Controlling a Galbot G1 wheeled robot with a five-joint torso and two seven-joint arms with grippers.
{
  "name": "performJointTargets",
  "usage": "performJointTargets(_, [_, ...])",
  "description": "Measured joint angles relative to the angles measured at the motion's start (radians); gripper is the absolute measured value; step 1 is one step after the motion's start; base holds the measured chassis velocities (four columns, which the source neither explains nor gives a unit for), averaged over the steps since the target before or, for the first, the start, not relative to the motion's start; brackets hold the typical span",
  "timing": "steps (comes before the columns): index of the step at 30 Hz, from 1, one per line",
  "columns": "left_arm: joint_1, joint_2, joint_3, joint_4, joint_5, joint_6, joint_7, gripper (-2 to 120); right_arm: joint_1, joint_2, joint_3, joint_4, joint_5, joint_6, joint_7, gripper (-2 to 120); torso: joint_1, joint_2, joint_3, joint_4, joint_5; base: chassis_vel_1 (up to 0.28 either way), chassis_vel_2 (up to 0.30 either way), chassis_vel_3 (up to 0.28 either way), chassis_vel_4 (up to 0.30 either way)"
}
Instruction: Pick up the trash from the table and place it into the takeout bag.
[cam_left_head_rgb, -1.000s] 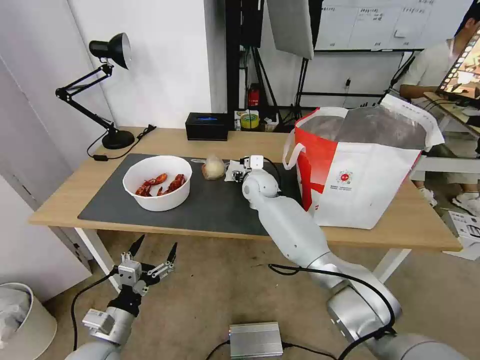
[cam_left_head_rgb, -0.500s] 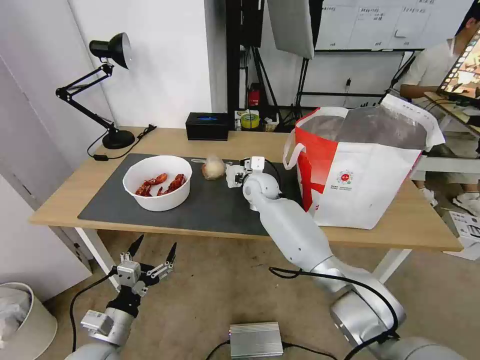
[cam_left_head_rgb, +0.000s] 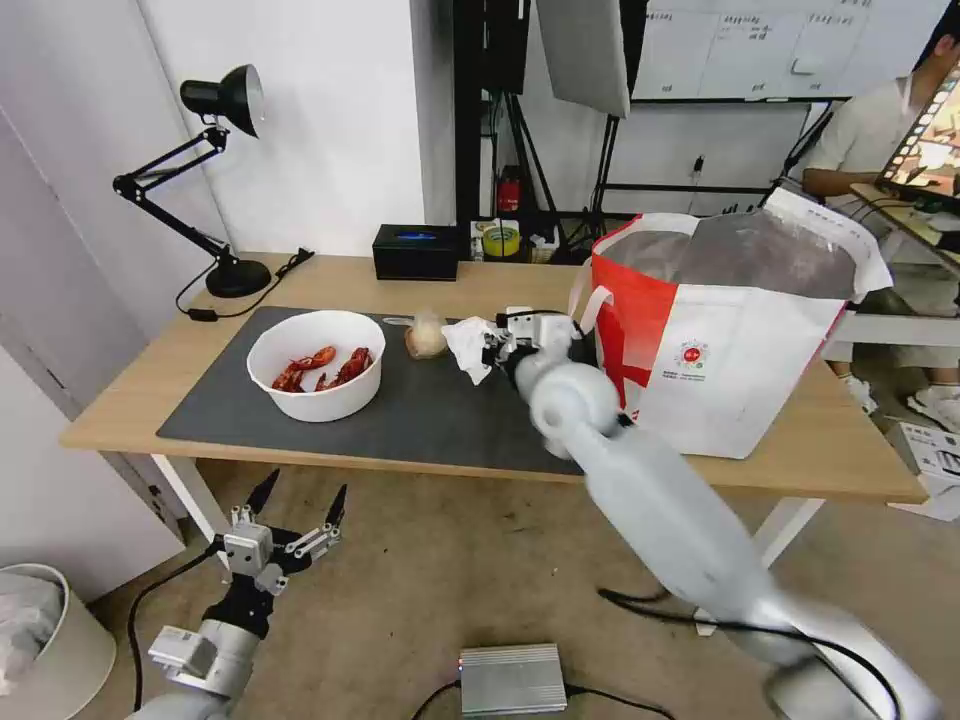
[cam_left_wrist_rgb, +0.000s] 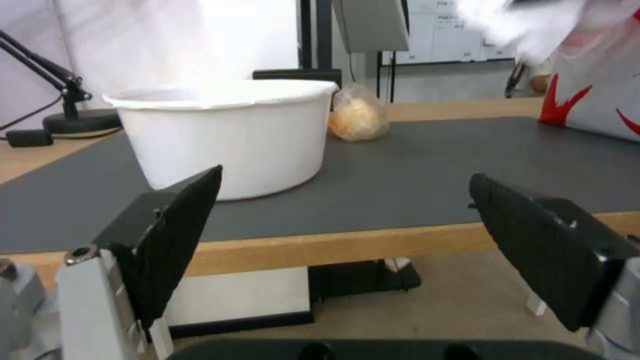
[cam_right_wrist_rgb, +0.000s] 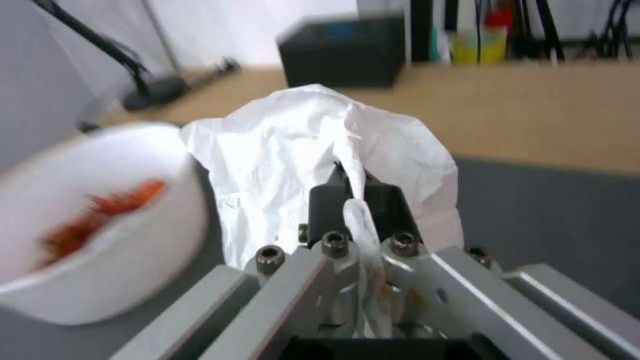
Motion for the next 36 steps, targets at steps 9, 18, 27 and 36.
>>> performJointTargets(9, [0.007, 0.004, 0.007, -0.007, 0.006, 0.0, -0.021, 100, -0.007, -0.147, 0.168, 0.21, 0.046, 0.004, -0.001, 0, 0.0, 0.0, 0.0, 0.0001, -0.0002, 0.0, 0.0, 0.0, 0.0])
performJointTargets(18, [0.007, 0.008, 0.021, -0.011, 0.007, 0.002, -0.021, 100, 0.037, -0.316, 0.279, 0.166, 0.086, 0.003, 0.001, 0, 0.0, 0.0, 0.0, 0.0, 0.0, 0.0, 0.0, 0.0, 0.0])
performJointTargets(27, [-0.006, 0.014, 0.034, -0.017, 0.002, 0.002, -0.02, 100, 0.062, -0.4, 0.32, 0.07, 0.142, -0.003, 0.02, 0, 0.0, 0.0, 0.0, -0.0001, -0.0002, 0.0, 0.0, 0.0, 0.0])
performJointTargets(36, [-0.002, 0.019, 0.034, -0.027, 0.001, 0.001, -0.019, 100, 0.048, -0.396, 0.329, -0.007, 0.231, -0.034, 0.1, 0, 0.0, 0.0, 0.0, 0.0, -0.0001, 0.0, 0.0, 0.0, 0.0])
